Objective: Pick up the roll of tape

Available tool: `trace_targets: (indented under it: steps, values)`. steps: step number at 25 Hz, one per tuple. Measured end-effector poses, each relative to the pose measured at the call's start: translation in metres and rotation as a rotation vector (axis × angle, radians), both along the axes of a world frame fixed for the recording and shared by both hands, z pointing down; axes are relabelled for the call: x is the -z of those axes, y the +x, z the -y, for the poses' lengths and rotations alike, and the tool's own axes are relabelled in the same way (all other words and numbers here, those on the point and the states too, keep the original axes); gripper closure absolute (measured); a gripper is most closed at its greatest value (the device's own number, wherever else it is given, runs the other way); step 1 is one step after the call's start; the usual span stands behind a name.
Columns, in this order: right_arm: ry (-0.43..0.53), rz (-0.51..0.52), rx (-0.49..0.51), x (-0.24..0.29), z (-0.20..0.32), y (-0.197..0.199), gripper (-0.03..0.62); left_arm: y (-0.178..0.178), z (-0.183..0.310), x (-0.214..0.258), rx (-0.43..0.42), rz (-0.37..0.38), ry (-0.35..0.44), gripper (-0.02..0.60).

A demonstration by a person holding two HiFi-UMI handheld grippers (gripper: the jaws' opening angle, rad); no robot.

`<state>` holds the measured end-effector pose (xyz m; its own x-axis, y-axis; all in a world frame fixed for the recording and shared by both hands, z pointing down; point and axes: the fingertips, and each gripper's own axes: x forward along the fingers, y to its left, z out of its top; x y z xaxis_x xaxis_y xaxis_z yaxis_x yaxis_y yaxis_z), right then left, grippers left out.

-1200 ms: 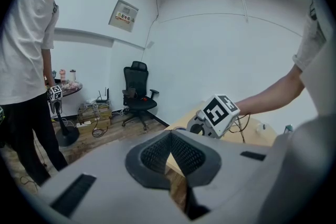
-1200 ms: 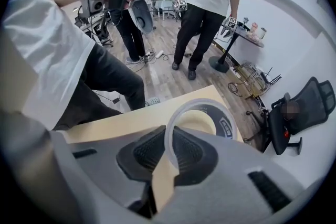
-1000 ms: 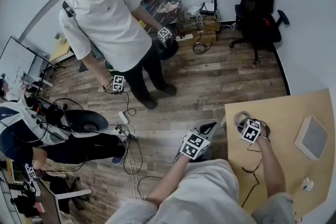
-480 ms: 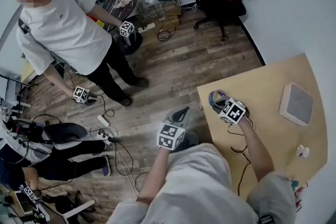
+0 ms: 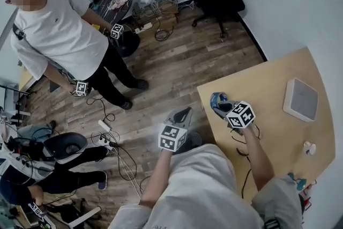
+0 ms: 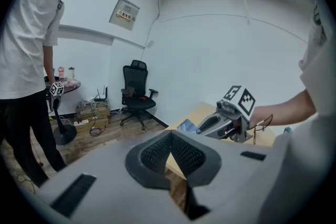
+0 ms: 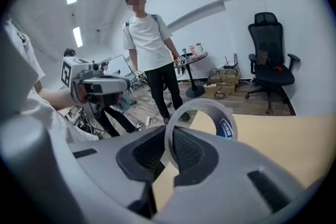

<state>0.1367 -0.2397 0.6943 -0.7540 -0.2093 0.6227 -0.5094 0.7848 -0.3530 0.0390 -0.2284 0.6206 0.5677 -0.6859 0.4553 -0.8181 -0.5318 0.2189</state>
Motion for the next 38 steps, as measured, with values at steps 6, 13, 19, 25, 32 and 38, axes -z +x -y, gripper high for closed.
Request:
trace_targets:
  steps: [6, 13, 19, 25, 32, 38]
  values:
    - [-0.087, 0.223, -0.167, 0.021, -0.003, 0.005, 0.551, 0.005, -0.003, 0.002, -0.012, -0.002, -0.003, 0.577]
    - [-0.148, 0.447, -0.322, 0.042, -0.005, 0.011, 0.551, 0.006, -0.007, -0.001, -0.011, -0.005, -0.002, 0.577]
    - [-0.209, 0.632, -0.449, 0.053, -0.014, 0.022, 0.551, 0.015, -0.016, -0.002, -0.012, -0.002, 0.004, 0.577]
    - [-0.205, 0.667, -0.521, 0.052, -0.014, 0.014, 0.549, 0.008, -0.009, -0.003, -0.017, -0.007, -0.001, 0.577]
    - [-0.164, 0.628, -0.574, 0.050, -0.014, 0.005, 0.549, 0.005, -0.007, -0.004, -0.008, -0.007, -0.011, 0.577]
    - [-0.098, 0.501, -0.535, 0.046, -0.005, -0.016, 0.549, -0.008, 0.006, -0.004, -0.011, -0.009, -0.012, 0.577]
